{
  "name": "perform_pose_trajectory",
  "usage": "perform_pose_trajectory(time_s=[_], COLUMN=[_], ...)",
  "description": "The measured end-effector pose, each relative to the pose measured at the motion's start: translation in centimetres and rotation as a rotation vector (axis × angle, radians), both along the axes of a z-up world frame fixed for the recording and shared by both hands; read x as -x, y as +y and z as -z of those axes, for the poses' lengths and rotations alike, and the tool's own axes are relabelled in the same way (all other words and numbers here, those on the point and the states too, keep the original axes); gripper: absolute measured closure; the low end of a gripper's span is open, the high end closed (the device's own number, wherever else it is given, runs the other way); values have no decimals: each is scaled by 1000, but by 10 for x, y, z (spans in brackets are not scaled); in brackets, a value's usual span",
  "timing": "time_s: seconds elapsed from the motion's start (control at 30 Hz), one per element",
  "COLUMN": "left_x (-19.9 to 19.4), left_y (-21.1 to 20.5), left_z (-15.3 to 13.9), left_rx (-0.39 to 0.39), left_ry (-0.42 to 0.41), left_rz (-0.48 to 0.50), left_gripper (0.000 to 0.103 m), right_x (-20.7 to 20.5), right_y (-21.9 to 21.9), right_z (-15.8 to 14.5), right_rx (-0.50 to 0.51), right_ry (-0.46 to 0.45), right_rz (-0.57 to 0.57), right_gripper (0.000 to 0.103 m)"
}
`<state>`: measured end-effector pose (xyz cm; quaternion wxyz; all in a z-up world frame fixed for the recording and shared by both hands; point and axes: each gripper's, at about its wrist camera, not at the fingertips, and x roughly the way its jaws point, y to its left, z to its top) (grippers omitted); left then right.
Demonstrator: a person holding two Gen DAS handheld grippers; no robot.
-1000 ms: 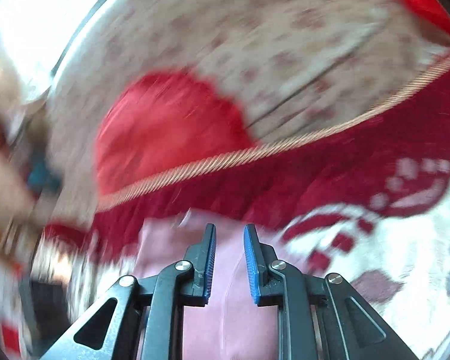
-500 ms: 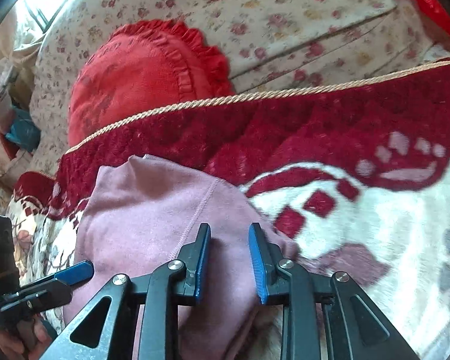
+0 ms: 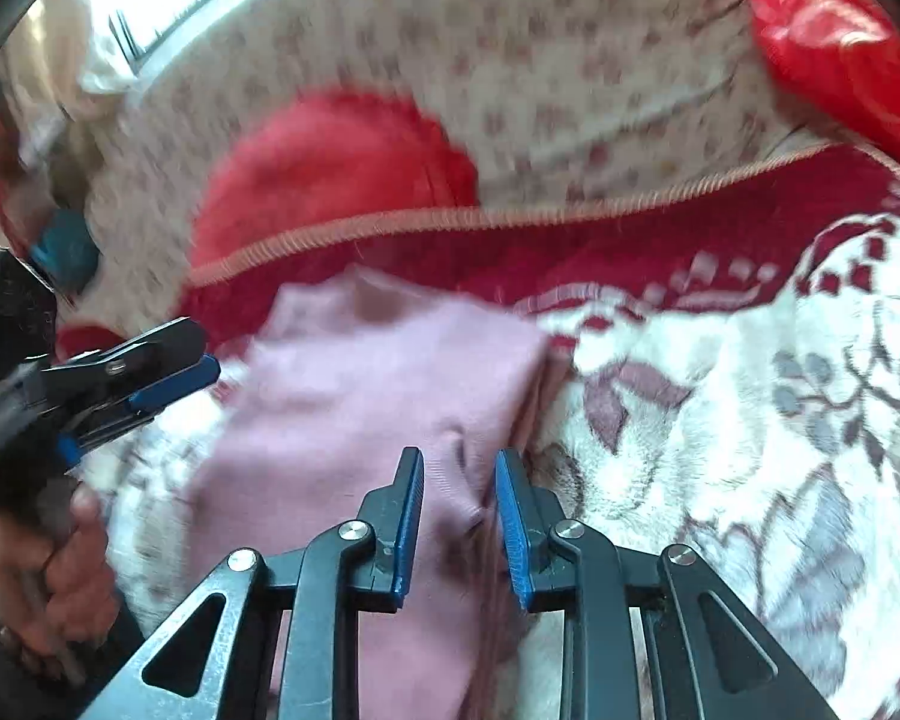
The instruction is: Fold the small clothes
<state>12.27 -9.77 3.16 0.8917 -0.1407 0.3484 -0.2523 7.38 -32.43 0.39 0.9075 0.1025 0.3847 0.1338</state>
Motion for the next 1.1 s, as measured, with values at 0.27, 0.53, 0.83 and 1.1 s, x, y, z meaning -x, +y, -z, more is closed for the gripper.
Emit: perform_pose_trajectory(time_s=[0.27,0.53,0.83,1.1], left_x=[4,1,32,52], left_y=[39,51,10,10], left_z=[-1,22,52,40], left_rx=[-146,-104,-111,-157], left_ry=[80,150,209,135], left_rz=[-104,-188,-67,-73], left_gripper=[30,30,30,30], right_x=[19,28,52,61], right_y=[14,-16,-33,-51], right_z=[3,4,18,14], right_rx=[153,244,433,495], right_ry=[-8,4,57,53], right_rz=[57,252,339,431], right_gripper=[79,79,79,79])
